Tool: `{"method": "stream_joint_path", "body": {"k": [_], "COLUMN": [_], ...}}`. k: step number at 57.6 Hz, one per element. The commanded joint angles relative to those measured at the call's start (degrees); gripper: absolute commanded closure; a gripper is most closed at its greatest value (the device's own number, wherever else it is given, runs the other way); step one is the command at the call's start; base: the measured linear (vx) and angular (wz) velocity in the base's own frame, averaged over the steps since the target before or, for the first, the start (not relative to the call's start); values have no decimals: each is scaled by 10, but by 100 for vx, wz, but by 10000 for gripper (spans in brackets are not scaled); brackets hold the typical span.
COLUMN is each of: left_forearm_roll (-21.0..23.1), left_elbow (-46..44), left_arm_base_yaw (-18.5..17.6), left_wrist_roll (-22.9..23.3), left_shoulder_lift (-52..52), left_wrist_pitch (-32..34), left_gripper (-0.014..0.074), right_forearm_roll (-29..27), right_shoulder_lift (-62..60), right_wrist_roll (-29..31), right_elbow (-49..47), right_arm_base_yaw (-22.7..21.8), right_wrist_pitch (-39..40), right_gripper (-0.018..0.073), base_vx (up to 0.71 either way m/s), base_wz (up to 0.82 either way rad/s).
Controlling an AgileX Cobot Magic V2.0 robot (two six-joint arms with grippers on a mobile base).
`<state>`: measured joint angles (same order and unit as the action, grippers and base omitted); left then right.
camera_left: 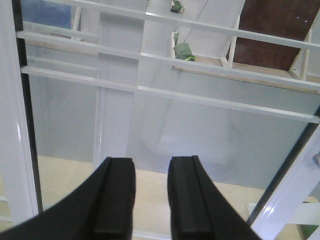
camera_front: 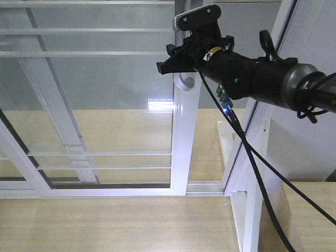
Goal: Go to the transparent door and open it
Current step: 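Pull the handle with the right gripper, sliding the panel toward the left arm, then open the right gripper and withdraw it from the handle, then move the left gripper to the silver handle and grasp it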
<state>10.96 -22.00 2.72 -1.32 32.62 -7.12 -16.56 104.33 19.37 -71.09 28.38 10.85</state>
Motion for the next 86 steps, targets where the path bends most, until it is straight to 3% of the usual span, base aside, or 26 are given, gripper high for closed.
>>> {"method": "stream_joint_path", "body": {"k": [1, 9, 14, 33, 46, 58, 69, 79, 86], "left_forearm_roll": [6, 6, 6, 6, 6, 2, -86, -99, -103], "left_elbow": [-20, -20, -20, -20, -20, -21, -42, -138, -225], "left_arm_base_yaw": [1, 1, 1, -9, -85, -179, -269, -291, -292], "left_wrist_roll": [2, 2, -1, -64, -73, -73, -56, 20, 21], "left_shoulder_lift": [1, 1, 1, 3, 38, 105, 209, 332, 414], "left_wrist_pitch": [50, 50, 50, 49, 62, 209, 323, 346, 351], "left_gripper": [270, 270, 270, 270, 270, 270, 270, 254, 204], "right_forearm_roll": [-8, -5, -5, -9, -16, -16, -20, -20, -31], "right_shoulder_lift": [-74, -149, -194, -421, -530, -567, -567, -567, -567], "right_wrist_roll": [2, 20, 23, 19, 18, 17, 17, 17, 17], "right_elbow": [-17, -17, -4, 241, 349, 383, 383, 383, 383], "right_arm_base_yaw": [-10, -37, -66, -178, -185, -185, -185, -185, -185], "right_wrist_pitch": [0, -147, -198, -189, -187, -192, -191, -191, -191], "right_gripper": [224, 226, 226, 226, 226, 226, 226, 226, 226], "base_vx": [0, 0, 0, 0, 0, 0, 0, 0, 0], "base_wz": [0, 0, 0, 0, 0, 0, 0, 0, 0]}}
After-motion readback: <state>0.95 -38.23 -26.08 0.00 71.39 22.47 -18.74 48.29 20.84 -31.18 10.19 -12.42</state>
